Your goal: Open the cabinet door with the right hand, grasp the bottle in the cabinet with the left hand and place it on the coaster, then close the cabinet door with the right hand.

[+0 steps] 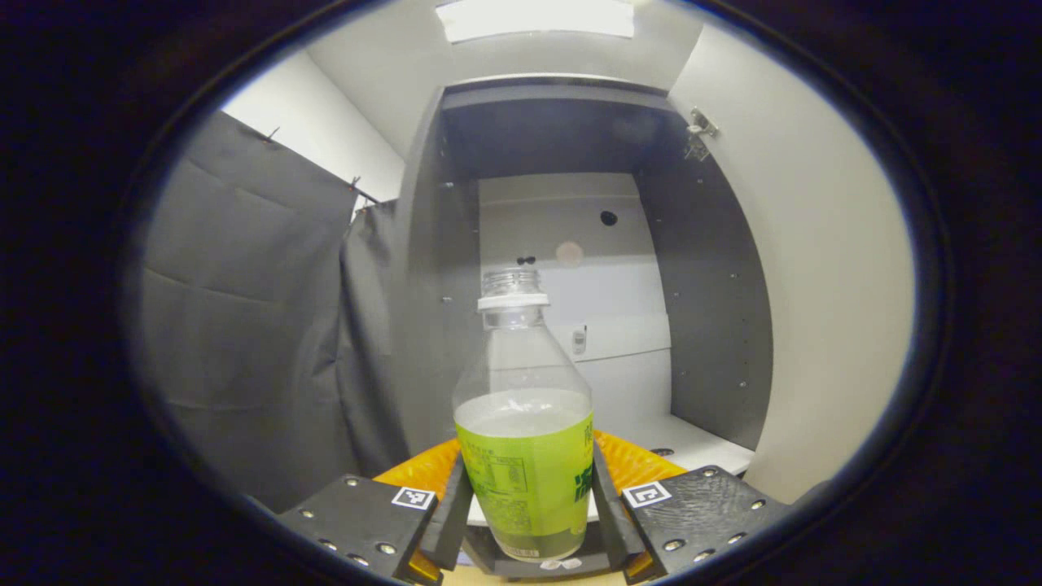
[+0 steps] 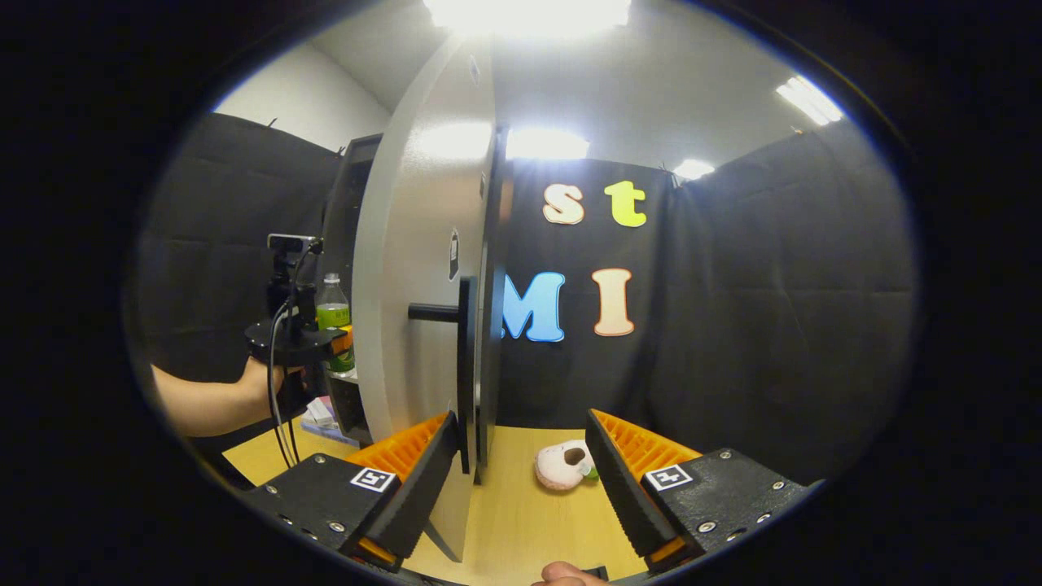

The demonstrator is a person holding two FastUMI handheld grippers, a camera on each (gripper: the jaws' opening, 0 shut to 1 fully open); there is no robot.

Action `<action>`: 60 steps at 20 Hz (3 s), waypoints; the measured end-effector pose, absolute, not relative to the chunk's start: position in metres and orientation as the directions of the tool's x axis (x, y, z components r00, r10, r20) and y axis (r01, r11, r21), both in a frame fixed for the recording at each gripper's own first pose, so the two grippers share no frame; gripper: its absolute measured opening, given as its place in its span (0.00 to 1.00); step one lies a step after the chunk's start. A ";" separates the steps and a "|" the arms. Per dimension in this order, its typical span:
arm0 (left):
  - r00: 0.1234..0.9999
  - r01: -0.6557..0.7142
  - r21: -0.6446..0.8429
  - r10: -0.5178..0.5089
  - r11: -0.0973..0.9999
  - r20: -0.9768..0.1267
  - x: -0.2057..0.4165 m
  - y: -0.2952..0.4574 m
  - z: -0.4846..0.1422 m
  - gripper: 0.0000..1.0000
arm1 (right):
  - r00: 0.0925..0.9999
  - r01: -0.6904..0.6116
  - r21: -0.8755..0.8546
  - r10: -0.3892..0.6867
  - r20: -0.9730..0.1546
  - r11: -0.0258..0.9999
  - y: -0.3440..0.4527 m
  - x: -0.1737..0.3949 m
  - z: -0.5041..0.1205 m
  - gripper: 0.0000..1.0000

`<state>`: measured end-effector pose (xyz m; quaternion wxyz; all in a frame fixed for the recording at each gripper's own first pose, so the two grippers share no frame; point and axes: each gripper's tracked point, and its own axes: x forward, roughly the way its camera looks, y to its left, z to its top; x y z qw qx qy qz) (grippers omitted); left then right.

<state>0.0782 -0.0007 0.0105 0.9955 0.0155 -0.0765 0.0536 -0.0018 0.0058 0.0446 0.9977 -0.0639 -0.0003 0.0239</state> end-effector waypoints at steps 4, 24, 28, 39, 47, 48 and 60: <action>0.975 -0.180 0.024 0.175 0.983 0.137 0.001 0.007 -0.007 0.75 | 0.990 -0.144 -0.080 0.144 -0.001 0.986 0.010 -0.005 0.033 0.95; 0.947 -0.318 0.078 0.312 0.945 0.077 -0.206 -0.017 -0.317 0.68 | 0.933 -0.179 -0.019 0.163 -0.321 0.984 0.000 -0.026 -0.195 0.95; 0.941 -0.334 0.031 0.332 0.942 0.059 -0.203 -0.010 -0.367 0.76 | 0.889 -0.236 -0.081 0.182 -0.421 0.968 0.005 -0.036 -0.237 0.95; 0.940 -0.333 -0.003 0.332 0.943 0.075 -0.200 0.001 -0.386 0.94 | 0.839 -0.309 -0.096 0.224 -0.495 0.946 0.034 -0.047 -0.264 0.96; 0.962 -0.265 -0.008 0.264 0.964 0.073 -0.209 -0.005 -0.337 0.88 | 0.851 -0.287 -0.088 0.212 -0.480 0.954 0.027 -0.050 -0.258 0.96; 0.962 -0.260 -0.008 0.260 0.966 0.083 -0.210 -0.004 -0.325 0.88 | 0.851 -0.281 -0.085 0.207 -0.483 0.956 0.025 -0.050 -0.258 0.96; 0.981 -0.155 0.011 0.153 0.988 0.121 -0.190 -0.028 -0.139 0.88 | 0.923 -0.175 -0.007 0.161 -0.350 0.985 -0.014 -0.018 -0.184 0.96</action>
